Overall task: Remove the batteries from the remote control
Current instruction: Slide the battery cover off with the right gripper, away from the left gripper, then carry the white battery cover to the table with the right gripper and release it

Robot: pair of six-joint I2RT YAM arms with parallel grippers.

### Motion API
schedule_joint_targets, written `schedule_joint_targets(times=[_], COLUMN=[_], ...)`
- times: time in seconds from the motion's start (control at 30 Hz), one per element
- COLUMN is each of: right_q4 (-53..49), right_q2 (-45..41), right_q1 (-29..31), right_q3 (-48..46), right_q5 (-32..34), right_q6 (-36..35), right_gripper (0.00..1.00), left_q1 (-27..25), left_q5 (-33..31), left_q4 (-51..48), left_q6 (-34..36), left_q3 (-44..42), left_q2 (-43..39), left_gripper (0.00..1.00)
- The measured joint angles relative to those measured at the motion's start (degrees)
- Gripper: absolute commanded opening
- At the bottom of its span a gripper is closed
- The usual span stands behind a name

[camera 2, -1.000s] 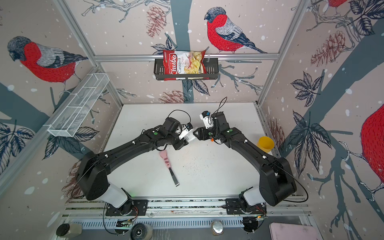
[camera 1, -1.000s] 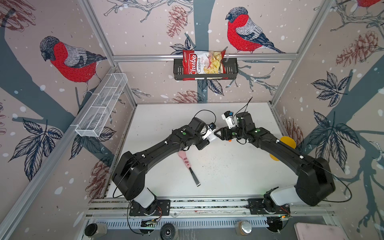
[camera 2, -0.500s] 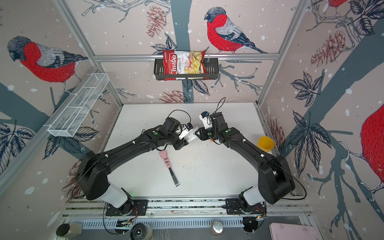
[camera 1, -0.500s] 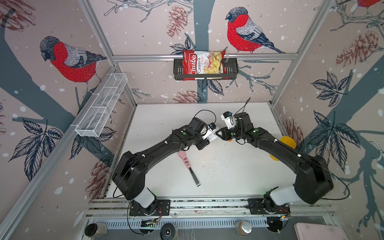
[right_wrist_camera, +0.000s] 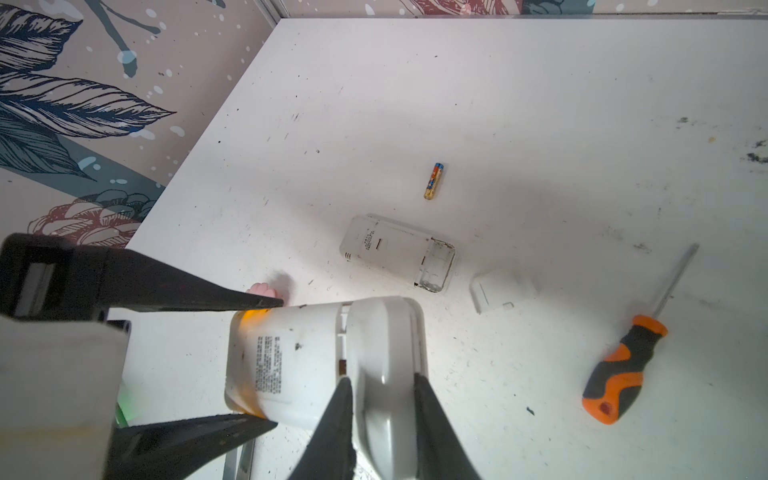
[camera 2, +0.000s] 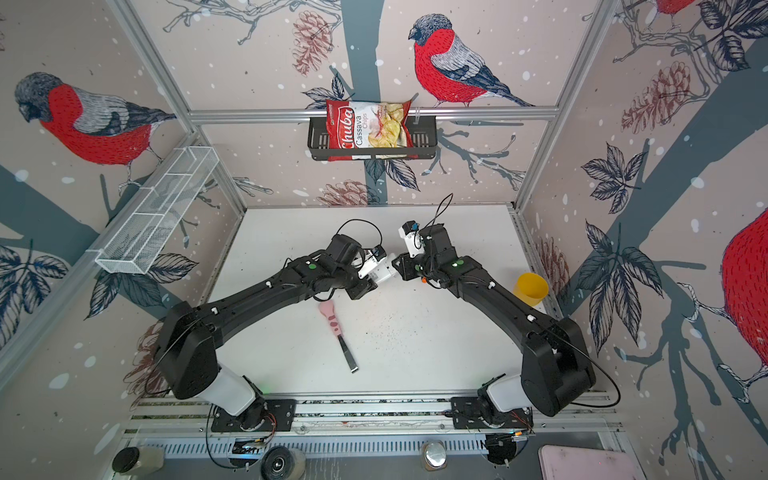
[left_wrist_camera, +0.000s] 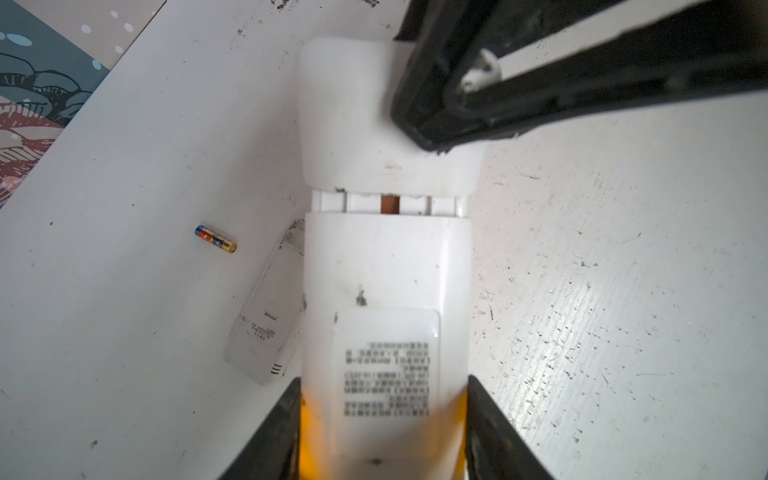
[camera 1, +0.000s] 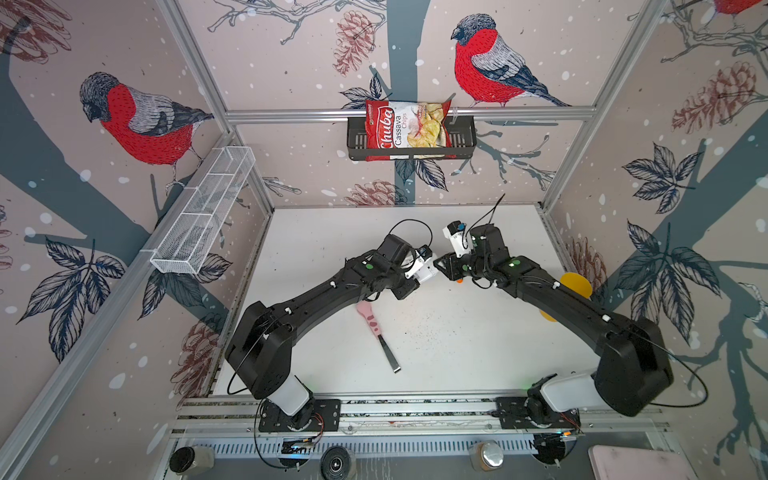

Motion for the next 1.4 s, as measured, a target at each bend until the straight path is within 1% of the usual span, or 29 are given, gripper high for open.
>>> schedule_joint_targets(times=[0.33, 0.5, 0.87, 0.93, 1.03, 1.2, 1.4], right_q4=[0.0, 0.2, 0.3, 0.5, 1.7, 4.7, 8.1], right_q2=[-0.1, -0.4, -1.2, -1.6, -1.9, -1.3, 4.9], right_q1=[0.4, 0.5, 0.5, 0.3, -0.7, -4.6, -8.2], right_q3=[0.1, 0.3, 1.4, 1.5, 1.6, 1.4, 0.3], right_q5=[-0.5, -1.0, -1.3, -1.3, -1.3, -1.3, -1.2], right_q6=[0.0, 0.0, 0.2, 1.3, 1.4, 3.3, 5.9], right_gripper=[0.16, 0.15, 0.14, 0.13, 0.13, 0.13, 0.11], left_q1=[0.1, 0.1, 0.1, 0.1, 0.1, 0.1, 0.1], left_q5=[-0.1, 0.0, -0.1, -0.1, -0.2, -0.4, -1.7], left_q4=[0.0, -0.2, -0.2, -0.2, -0.2, -0.2, -0.4], left_q6=[-0.3, -0.5, -0.6, -0.6, -0.6, -0.6, -0.6], left_q3=[0.0, 0.1, 0.2, 0.2, 0.2, 0.3, 0.9], left_q2=[0.3, 0.4, 0.8, 0.9, 1.5, 2.5, 3.7], left_gripper=[0.32, 0.32, 0.32, 0.32, 0.32, 0.32, 0.32])
